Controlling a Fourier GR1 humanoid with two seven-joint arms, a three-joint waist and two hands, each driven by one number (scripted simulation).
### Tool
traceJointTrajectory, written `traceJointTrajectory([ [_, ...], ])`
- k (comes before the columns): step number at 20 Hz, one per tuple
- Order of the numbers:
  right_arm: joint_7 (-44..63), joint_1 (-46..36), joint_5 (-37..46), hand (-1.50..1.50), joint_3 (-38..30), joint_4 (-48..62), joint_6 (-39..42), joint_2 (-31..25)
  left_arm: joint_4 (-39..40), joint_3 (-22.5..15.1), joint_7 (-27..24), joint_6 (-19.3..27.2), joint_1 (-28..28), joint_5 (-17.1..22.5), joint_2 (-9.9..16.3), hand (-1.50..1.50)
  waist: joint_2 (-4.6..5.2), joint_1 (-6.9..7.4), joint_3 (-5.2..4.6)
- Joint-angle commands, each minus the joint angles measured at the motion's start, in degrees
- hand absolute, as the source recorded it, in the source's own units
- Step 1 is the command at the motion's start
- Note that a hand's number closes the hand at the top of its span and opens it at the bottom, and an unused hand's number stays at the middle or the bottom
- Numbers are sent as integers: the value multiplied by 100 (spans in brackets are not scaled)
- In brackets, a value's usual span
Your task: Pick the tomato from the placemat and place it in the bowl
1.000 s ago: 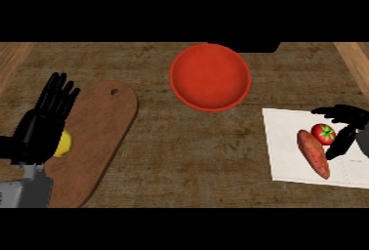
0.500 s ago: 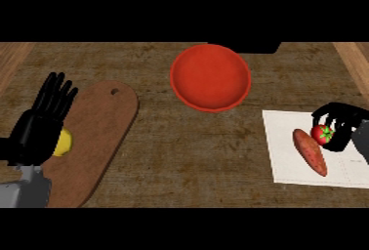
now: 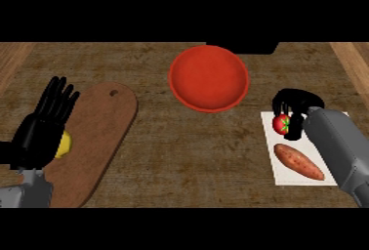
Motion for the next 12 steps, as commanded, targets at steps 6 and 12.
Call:
traceJointTrajectory([
  [6,2111,-463,-18,150,1192,-1701,-1369,2271,33,-61,95,-17,-146,-3,-6,0,-30,218,34],
  [12,4453,-952,-33,150,1949,-3057,-1758,2299,-73,-56,234,38,-60,-25,20,0,-52,111,34],
])
